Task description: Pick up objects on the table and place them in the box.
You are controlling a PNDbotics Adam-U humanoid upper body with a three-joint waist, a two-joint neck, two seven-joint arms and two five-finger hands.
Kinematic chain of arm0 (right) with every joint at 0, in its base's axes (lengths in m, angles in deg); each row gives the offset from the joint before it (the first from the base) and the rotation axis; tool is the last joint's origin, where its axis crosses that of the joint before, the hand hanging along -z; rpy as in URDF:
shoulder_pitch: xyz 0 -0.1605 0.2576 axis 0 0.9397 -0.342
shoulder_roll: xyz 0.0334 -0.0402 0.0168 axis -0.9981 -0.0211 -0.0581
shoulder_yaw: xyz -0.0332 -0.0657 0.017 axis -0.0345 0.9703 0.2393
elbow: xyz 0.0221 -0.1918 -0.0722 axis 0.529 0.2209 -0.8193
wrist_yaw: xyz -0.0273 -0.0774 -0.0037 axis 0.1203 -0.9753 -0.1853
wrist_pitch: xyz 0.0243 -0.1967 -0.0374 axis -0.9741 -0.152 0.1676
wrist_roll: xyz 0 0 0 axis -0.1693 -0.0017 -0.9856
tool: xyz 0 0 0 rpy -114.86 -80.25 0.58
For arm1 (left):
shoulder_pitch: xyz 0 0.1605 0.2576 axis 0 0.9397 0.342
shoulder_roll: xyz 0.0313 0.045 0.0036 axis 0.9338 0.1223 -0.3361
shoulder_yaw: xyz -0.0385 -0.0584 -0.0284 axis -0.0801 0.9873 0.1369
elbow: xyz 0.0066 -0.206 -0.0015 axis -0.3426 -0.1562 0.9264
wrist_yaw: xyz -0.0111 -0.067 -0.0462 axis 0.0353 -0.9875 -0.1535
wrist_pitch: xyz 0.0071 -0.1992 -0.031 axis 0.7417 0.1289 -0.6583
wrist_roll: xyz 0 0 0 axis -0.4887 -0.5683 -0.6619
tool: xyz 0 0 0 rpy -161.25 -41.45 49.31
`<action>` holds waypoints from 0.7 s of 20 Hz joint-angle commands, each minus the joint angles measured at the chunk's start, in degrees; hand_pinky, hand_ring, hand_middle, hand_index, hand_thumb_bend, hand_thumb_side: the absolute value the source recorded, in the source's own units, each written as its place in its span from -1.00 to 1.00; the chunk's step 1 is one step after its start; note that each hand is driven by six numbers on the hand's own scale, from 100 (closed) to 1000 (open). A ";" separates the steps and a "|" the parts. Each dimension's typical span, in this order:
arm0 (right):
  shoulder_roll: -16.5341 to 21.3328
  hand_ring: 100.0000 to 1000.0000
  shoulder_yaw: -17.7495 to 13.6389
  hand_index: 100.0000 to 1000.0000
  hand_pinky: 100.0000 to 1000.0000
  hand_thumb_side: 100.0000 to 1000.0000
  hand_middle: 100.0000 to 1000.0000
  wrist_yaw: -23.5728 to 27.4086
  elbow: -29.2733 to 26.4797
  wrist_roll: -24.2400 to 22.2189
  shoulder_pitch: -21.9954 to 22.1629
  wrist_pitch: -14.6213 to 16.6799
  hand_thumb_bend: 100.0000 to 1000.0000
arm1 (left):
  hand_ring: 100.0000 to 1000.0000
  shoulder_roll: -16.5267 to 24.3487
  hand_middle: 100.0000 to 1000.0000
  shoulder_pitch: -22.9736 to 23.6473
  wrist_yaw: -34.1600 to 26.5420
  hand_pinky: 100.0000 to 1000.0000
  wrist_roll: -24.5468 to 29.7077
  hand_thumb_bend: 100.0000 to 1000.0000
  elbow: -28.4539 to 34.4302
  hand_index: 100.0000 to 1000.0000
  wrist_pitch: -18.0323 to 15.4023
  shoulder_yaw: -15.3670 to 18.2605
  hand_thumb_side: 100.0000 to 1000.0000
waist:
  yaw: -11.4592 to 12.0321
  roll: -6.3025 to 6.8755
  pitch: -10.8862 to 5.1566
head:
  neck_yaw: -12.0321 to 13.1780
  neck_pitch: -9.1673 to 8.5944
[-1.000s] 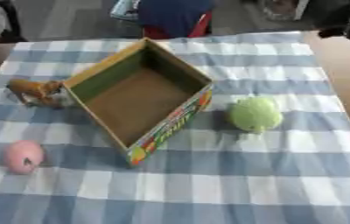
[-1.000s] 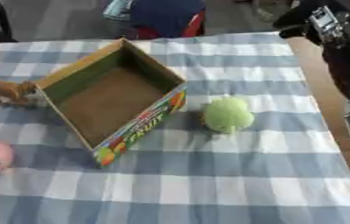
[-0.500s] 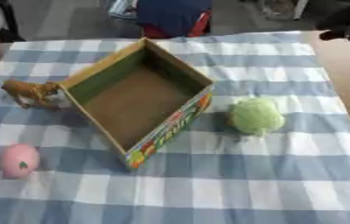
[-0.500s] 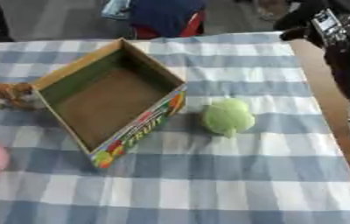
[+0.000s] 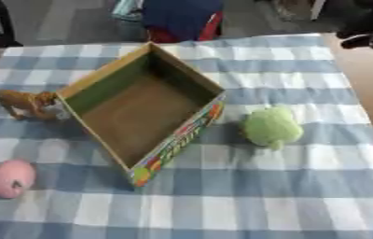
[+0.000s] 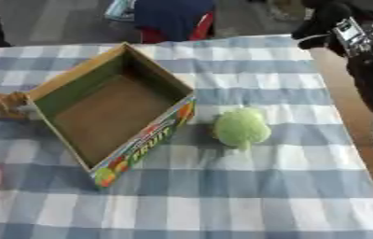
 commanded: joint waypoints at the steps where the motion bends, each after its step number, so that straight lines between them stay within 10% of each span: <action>1: 1.02 0.45 -0.24 0.80 0.42 1.00 0.12 -0.21 -1.04 -0.30 -0.83 0.05 -1.00 | 0.80 0.73 0.79 -1.58 2.92 0.15 -0.67 0.38 -0.74 1.00 -0.88 -0.11 -0.05 | -0.21 0.16 -0.80 | 0.27 -0.80; 14: 1.43 0.45 -0.19 0.80 0.43 1.00 0.12 -0.60 -1.15 -1.39 -0.63 -0.13 -1.00 | 0.93 -1.54 0.88 -5.27 2.54 0.36 2.59 0.35 -2.47 1.00 -3.97 -0.52 -0.17 | -1.67 1.53 0.63 | 1.12 -2.32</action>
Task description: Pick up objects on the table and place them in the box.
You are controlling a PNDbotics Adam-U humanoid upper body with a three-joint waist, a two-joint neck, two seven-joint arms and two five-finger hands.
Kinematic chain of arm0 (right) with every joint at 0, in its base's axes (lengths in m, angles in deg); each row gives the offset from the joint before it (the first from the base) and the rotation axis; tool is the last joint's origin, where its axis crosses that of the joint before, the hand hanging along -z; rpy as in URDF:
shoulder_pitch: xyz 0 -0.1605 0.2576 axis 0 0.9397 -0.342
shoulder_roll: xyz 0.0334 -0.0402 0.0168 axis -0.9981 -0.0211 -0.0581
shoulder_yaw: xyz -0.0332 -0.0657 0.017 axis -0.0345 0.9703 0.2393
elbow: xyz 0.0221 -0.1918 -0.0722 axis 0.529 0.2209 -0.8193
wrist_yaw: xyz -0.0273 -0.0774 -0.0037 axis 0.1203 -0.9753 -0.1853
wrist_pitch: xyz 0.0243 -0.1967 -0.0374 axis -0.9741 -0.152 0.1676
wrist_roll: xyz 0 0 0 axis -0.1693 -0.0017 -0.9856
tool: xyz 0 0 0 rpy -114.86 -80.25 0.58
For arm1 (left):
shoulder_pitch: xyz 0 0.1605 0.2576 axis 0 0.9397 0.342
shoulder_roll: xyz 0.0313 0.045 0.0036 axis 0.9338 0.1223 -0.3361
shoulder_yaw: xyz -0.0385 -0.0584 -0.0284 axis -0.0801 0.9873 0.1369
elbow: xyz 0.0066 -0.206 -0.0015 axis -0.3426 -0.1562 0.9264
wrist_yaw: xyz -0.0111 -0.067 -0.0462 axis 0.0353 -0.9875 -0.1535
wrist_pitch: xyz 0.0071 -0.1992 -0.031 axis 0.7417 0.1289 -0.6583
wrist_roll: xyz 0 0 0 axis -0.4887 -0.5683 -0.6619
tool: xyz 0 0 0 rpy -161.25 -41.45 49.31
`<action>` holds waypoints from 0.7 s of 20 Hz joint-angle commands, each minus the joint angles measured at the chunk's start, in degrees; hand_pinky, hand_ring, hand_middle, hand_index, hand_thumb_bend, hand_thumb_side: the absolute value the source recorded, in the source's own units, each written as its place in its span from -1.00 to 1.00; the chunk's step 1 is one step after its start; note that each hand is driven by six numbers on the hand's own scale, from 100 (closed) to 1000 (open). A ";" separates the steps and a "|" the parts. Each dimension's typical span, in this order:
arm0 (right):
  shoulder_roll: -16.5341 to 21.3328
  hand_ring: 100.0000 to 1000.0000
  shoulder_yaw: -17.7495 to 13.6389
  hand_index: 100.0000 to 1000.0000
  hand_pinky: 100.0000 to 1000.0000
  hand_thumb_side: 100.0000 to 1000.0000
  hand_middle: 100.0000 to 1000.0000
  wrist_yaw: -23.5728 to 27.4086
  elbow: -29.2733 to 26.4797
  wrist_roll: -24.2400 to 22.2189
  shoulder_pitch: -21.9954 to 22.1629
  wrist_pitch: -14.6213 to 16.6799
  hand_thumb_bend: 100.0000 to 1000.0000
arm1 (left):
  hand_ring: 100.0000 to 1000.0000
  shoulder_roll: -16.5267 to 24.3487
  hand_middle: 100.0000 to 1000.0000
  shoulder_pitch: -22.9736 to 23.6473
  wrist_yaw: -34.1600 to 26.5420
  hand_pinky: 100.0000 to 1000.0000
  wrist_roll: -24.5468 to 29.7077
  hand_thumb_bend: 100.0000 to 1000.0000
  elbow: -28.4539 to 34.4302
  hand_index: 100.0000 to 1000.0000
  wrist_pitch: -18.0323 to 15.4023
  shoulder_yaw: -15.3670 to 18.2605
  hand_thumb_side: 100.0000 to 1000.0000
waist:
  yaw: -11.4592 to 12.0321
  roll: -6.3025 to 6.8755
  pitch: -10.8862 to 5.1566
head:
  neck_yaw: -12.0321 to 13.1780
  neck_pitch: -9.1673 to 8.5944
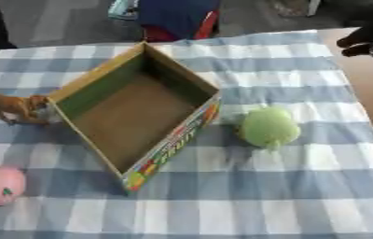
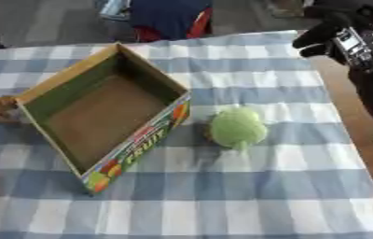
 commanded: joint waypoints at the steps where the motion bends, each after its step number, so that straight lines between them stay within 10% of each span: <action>1: 1.49 0.45 -0.18 0.80 0.43 1.00 0.12 -0.26 -1.13 -0.47 -0.65 0.06 -1.00 | 0.95 1.60 0.88 -1.59 -0.95 0.38 1.08 0.33 0.63 1.00 -0.39 0.41 -0.20 | -0.21 0.26 -0.84 | 0.51 -1.02; 14: 1.98 0.45 0.05 0.80 0.43 1.00 0.12 -0.51 -1.10 -1.52 -1.16 0.23 -1.00 | 0.91 0.39 0.86 -2.83 -10.95 0.38 10.11 0.19 0.57 1.00 -0.99 -1.26 -0.41 | -1.39 1.54 0.60 | 2.23 -1.85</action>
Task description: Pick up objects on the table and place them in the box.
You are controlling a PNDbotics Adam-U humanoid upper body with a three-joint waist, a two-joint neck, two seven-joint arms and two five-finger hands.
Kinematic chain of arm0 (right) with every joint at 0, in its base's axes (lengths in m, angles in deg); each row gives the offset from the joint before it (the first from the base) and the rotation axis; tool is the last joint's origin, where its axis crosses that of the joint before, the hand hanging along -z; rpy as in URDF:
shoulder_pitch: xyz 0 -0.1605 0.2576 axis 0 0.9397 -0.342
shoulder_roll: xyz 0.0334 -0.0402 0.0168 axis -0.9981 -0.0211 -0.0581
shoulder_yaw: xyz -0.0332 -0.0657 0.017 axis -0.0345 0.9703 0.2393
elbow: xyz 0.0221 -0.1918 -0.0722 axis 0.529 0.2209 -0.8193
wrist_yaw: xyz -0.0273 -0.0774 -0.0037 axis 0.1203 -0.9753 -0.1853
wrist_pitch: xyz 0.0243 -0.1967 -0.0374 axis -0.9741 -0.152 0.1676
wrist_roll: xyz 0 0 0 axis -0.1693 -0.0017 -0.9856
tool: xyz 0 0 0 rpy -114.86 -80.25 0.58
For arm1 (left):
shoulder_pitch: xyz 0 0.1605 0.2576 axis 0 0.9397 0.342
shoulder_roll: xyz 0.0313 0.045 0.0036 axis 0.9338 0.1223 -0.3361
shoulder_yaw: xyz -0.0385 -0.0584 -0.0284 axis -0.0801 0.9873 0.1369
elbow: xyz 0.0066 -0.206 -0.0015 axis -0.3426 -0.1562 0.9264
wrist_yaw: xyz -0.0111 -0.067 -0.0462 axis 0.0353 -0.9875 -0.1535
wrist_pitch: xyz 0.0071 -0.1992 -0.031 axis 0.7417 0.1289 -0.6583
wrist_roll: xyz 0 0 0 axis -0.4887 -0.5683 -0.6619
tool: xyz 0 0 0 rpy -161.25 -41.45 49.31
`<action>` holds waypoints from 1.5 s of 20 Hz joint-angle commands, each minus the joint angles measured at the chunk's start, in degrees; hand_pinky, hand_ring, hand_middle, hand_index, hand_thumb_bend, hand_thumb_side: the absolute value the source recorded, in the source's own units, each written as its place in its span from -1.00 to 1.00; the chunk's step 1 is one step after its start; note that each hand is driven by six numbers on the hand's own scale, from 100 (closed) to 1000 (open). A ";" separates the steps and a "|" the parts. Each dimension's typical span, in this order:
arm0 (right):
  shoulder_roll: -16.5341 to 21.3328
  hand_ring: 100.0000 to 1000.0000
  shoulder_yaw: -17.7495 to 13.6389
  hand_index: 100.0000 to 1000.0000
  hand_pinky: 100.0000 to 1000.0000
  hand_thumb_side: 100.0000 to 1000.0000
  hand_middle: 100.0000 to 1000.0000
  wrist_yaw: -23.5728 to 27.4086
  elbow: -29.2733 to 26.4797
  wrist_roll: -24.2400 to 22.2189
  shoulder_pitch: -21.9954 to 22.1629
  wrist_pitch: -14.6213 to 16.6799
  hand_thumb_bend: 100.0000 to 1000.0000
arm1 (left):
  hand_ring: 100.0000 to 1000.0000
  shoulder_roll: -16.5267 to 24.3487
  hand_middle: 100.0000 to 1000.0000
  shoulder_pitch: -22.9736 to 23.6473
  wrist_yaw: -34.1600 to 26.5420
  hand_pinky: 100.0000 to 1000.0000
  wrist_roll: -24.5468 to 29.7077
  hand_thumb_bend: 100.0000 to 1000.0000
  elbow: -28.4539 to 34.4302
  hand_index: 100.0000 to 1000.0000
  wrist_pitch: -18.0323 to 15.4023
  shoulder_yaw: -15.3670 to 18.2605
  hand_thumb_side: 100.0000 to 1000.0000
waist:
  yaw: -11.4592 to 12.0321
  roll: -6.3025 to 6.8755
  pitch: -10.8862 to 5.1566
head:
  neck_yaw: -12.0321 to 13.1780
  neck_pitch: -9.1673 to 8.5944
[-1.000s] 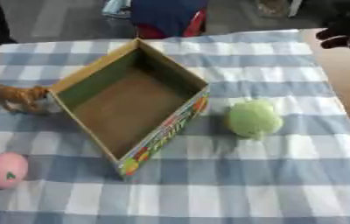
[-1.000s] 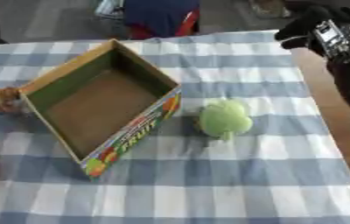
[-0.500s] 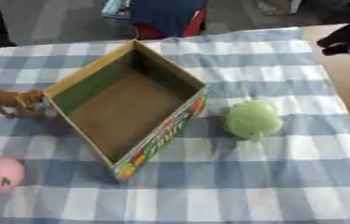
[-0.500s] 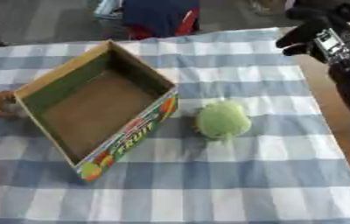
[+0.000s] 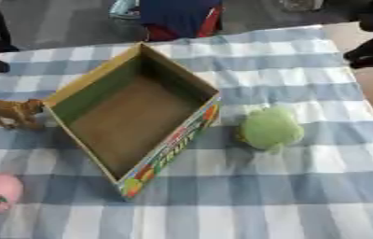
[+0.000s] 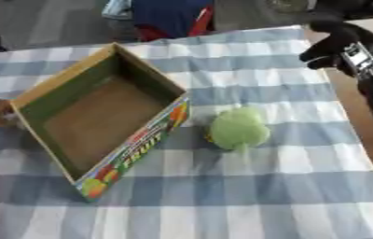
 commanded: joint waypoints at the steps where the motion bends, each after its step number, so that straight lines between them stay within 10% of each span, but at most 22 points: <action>1: 1.61 0.45 -0.29 0.80 0.43 1.00 0.12 -0.38 -1.09 -0.33 -0.87 0.16 -1.00 | 0.91 1.75 0.86 -1.00 -3.39 0.38 7.34 0.23 0.82 1.00 -3.89 0.12 -0.40 | 0.05 0.04 -0.98 | 0.42 -0.53; 30: 1.98 0.43 -0.18 0.78 0.44 1.00 0.08 0.09 -0.91 0.63 -1.87 0.08 -1.00 | 0.68 0.74 0.51 -2.92 -0.32 0.10 22.43 -0.02 -1.61 0.70 -3.65 0.70 -0.46 | -1.62 1.36 0.80 | 2.96 -1.94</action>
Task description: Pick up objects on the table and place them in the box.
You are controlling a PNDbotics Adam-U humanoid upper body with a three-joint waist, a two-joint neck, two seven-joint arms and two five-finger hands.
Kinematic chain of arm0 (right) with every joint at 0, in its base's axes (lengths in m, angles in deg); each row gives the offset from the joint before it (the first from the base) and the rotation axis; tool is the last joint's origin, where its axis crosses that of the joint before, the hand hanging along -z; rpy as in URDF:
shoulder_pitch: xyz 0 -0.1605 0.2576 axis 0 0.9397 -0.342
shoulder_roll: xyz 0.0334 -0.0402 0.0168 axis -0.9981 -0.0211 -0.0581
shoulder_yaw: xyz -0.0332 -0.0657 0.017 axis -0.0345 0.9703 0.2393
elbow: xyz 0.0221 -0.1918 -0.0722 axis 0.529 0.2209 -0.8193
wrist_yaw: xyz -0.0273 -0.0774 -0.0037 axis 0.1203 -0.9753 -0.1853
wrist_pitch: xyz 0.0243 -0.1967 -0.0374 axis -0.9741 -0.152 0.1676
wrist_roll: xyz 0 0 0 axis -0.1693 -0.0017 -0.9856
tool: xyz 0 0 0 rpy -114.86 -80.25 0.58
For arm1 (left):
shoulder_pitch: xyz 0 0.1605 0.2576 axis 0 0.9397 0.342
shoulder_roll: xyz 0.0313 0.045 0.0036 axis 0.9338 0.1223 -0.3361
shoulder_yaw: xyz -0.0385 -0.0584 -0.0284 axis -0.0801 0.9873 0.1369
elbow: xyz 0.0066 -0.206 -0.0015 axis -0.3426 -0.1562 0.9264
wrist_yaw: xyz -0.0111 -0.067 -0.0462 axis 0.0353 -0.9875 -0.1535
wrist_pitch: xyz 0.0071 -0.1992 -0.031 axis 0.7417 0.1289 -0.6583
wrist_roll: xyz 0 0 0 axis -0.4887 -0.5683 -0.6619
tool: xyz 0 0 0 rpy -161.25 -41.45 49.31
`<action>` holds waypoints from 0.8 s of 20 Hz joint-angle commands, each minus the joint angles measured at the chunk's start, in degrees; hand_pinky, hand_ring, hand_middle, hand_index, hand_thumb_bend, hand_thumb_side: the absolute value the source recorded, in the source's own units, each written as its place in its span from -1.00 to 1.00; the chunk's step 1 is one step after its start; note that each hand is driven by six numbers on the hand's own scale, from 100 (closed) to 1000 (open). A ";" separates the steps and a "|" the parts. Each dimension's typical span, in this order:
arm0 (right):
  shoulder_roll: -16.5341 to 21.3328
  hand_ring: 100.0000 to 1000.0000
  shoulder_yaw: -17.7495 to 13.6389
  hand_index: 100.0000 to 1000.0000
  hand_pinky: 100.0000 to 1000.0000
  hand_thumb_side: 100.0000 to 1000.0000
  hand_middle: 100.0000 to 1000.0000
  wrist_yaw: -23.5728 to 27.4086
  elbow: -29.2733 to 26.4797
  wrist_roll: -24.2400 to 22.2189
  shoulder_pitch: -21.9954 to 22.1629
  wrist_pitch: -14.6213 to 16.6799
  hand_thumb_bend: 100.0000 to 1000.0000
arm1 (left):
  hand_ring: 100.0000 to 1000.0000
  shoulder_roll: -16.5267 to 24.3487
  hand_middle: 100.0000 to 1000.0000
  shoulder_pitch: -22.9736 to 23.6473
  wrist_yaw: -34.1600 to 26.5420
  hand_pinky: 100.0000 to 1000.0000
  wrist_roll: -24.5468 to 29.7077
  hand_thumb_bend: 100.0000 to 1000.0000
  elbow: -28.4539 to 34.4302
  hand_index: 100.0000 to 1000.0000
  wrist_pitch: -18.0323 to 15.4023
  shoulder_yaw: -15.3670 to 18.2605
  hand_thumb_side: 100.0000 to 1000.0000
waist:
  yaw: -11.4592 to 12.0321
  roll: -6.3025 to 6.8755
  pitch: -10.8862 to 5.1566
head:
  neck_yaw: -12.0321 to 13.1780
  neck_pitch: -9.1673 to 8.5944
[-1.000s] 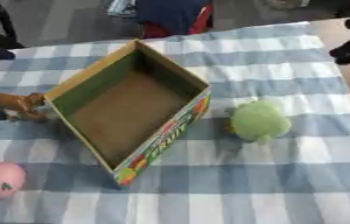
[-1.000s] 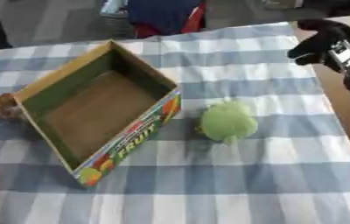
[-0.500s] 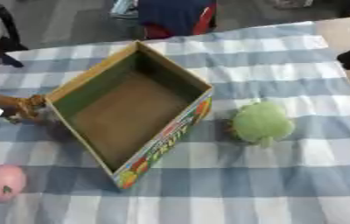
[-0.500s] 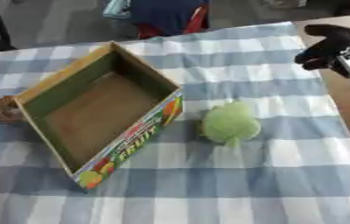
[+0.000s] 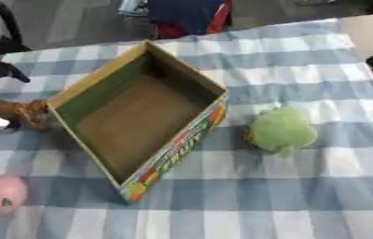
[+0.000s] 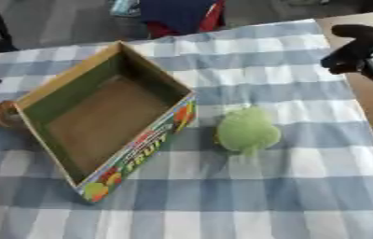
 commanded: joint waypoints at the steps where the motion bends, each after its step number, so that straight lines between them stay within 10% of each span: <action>1: 1.42 0.43 -0.28 0.78 0.44 1.00 0.08 0.29 -0.92 0.61 -1.04 -0.01 -1.00 | 0.68 1.54 0.50 -0.96 0.59 0.09 14.33 -0.04 0.12 0.69 -12.16 0.41 -0.47 | -0.06 -0.09 -0.99 | 0.40 -0.82; 16: 1.61 0.42 -0.63 0.77 0.44 1.00 0.06 0.94 -0.80 2.16 -1.24 -0.17 -1.00 | 0.26 0.73 -0.10 -0.61 4.85 -0.33 15.69 -1.00 -0.63 0.15 -8.67 0.39 -0.80 | -0.41 -0.14 -0.22 | 0.73 -0.66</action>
